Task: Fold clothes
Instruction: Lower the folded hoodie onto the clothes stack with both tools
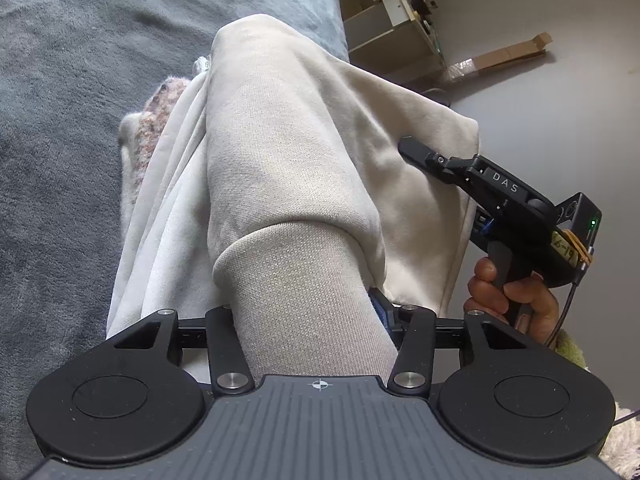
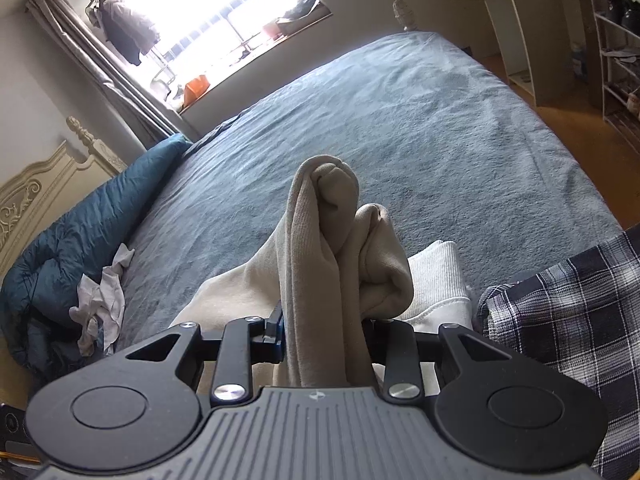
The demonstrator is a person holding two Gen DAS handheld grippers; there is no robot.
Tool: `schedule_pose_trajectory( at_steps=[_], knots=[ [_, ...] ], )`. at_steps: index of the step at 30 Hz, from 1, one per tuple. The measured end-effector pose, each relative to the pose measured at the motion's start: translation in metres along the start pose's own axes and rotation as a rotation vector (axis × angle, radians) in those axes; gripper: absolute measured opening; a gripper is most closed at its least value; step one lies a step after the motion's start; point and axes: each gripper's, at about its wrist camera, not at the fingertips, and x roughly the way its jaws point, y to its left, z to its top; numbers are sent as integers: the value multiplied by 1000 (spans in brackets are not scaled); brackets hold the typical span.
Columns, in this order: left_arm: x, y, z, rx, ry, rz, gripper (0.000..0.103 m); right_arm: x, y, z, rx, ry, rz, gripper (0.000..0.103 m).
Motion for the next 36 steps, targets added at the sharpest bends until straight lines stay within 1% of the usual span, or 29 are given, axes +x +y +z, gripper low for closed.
schedule_pose_trajectory(
  at_steps=[4,6,10,12,14,16,17,21,25,29,32,34,36],
  knots=[
    [5,-3,-3,13,-4,-3,49,4,-7,5,8,20,21,34],
    [6,-1,-4,0,-5,-5,50,7,-11,5,17,30,29,34],
    [12,4,-10,-13,-14,15,54,14,-26,-6,61,45,30,35],
    [12,4,-15,-19,-22,34,59,17,-34,-10,80,46,25,40],
    [9,3,-18,-28,-37,51,64,17,-37,-13,85,46,6,51],
    [5,0,-19,-36,-49,66,65,16,-36,-12,73,45,-21,55],
    [2,-1,-19,-40,-55,76,66,15,-35,-11,71,44,-32,60],
    [-11,-4,-21,-62,-77,98,68,8,-35,-9,61,37,-64,64],
    [-31,-7,-23,-76,-103,108,70,-11,-35,-7,35,7,-118,68],
    [-55,-14,-28,-56,-123,138,70,-50,-39,-10,39,-59,-175,69],
    [-71,-18,-32,-26,-131,160,70,-85,-43,-19,79,-68,-158,69],
    [-76,-20,-34,-11,-132,168,70,-104,-43,-30,98,-37,-112,69],
    [-76,-20,-35,-2,-124,176,70,-113,-42,-45,123,34,-56,69]
  ],
)
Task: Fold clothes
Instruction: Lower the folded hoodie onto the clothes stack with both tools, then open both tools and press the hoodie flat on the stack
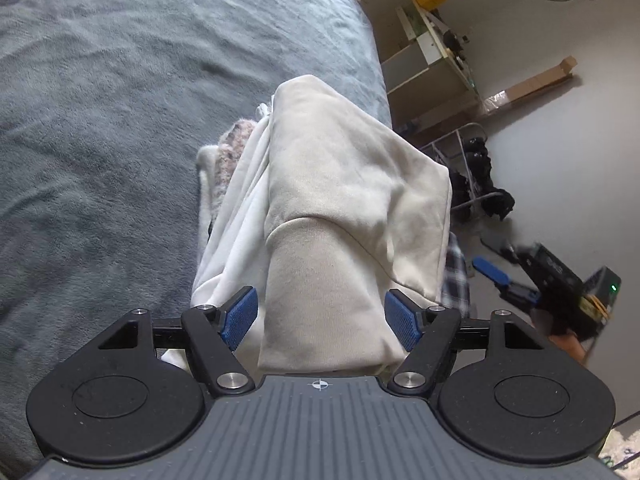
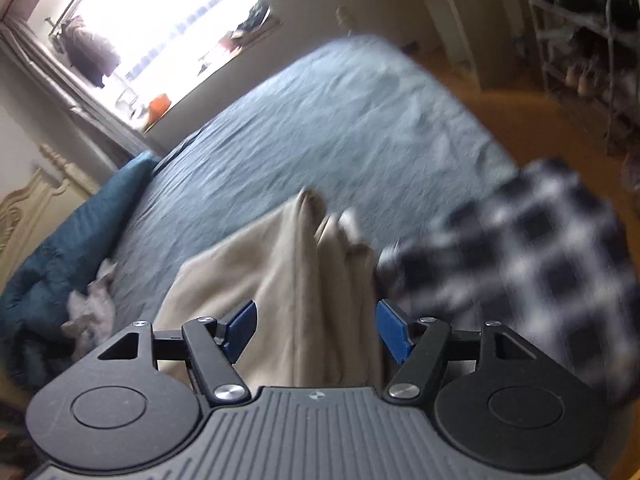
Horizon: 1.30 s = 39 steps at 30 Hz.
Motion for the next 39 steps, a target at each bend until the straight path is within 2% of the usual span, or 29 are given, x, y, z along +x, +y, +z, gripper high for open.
schedule_pose_trajectory(
  at_steps=[3,7,10,12,13,14,16,19,25,28,30,31,32,34,35,37,39],
  knots=[
    [10,0,-1,-8,22,7,67,4,-1,-25,41,111,29,69],
    [22,3,-3,-37,41,-9,65,24,2,-43,61,194,41,69],
    [26,2,-4,-23,49,13,58,41,7,-48,47,252,63,65],
    [27,2,-5,-22,53,24,51,48,12,-51,12,271,49,52],
    [27,2,-7,-25,55,22,49,50,14,-52,-9,277,39,35],
    [26,1,-7,-26,55,18,47,51,17,-53,-31,283,30,27],
    [24,-1,-8,-18,56,17,44,48,20,-49,-61,287,36,17],
    [23,-5,-9,-10,61,11,42,41,23,-38,-95,294,46,13],
    [27,-17,-15,13,72,-9,41,34,26,-23,-158,306,32,12],
    [31,-17,-18,27,77,-5,41,37,23,-27,-182,326,33,12],
    [33,-13,-20,30,80,3,41,46,21,-35,-197,344,4,12],
    [35,-11,-21,35,83,12,42,51,20,-40,-204,353,-11,15],
    [37,-8,-20,48,89,27,43,56,19,-44,-207,363,-26,22],
    [38,-4,-20,75,92,57,48,54,20,-46,-202,375,-38,27],
    [30,-7,-18,94,72,72,51,50,22,-45,-211,372,-43,35],
    [13,-13,-14,131,32,100,53,29,30,-39,-254,339,-74,41],
    [-4,-20,-9,173,-14,128,55,6,38,-26,-284,258,-86,41]
  ],
)
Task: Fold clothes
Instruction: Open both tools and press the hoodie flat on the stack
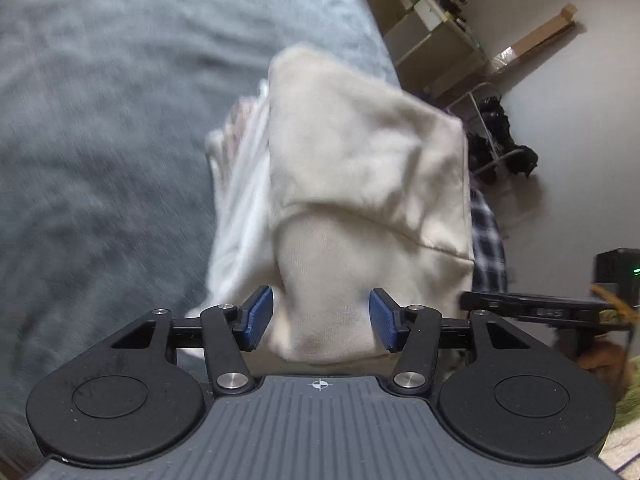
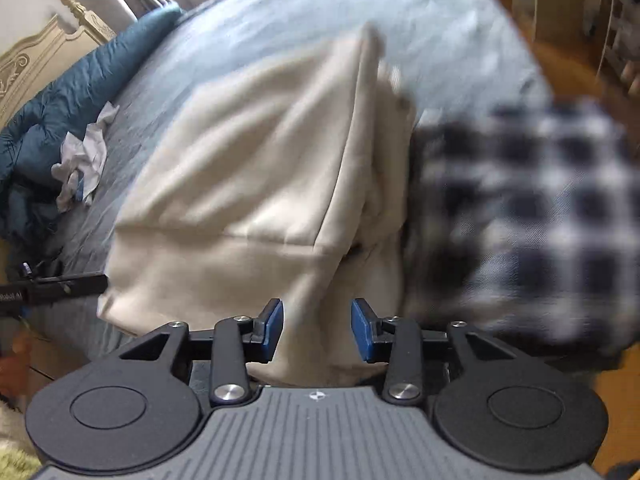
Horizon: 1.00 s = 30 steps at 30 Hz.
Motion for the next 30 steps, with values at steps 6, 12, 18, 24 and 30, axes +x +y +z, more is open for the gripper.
schedule_pose_trajectory(
  at_steps=[6,12,18,24,30],
  knots=[
    [-10,-45,30,114,-168,-31,64,-21,23,41,-67,-349,-29,40],
    [62,-64,23,261,-71,128,65,72,28,42,-129,-225,-133,38],
    [67,-64,1,368,-60,199,76,82,40,38,-170,-115,-197,21],
    [61,-64,0,366,-61,225,81,76,34,89,-138,-280,-246,21],
    [68,-72,0,427,-75,190,83,124,-2,109,-56,-197,-276,14]
  ],
)
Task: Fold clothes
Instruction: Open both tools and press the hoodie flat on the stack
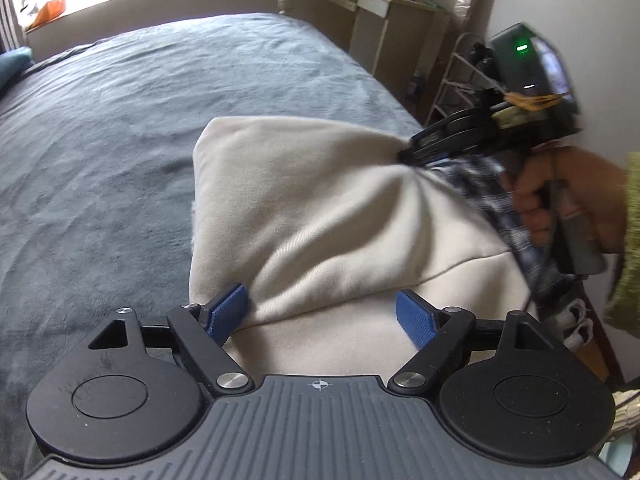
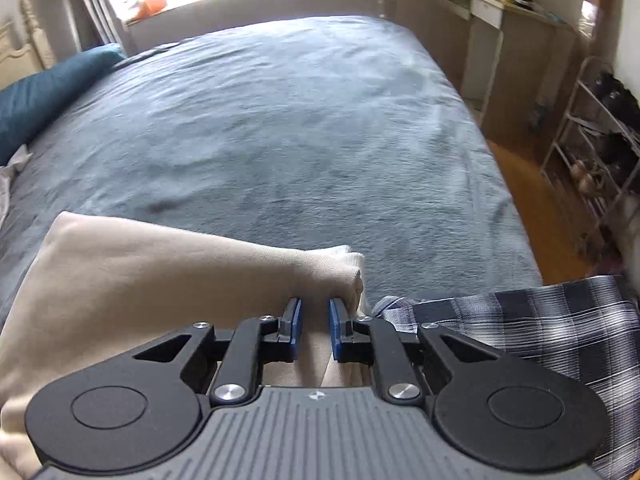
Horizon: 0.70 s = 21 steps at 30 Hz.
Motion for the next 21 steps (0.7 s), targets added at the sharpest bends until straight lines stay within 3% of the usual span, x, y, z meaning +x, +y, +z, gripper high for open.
schedule_pose_trajectory(
  at_steps=[3,6,7,11,13,17,21],
  knots=[
    [5,1,6,-21,22,9,86,-28,3,9,-4,-53,19,15],
    [4,13,6,-98,29,-11,86,-45,21,17,-97,-113,61,15],
    [3,16,8,-121,35,-21,86,-38,26,19,-131,-104,64,15],
    [4,26,22,-240,111,-59,85,24,22,20,-144,65,57,11],
    [6,31,35,-297,164,-87,85,16,27,30,-164,68,57,15],
    [4,41,53,-402,275,-69,85,-27,51,49,-218,-5,260,15],
    [-2,43,53,-409,310,-36,85,-5,99,60,-289,42,431,15]
  ],
)
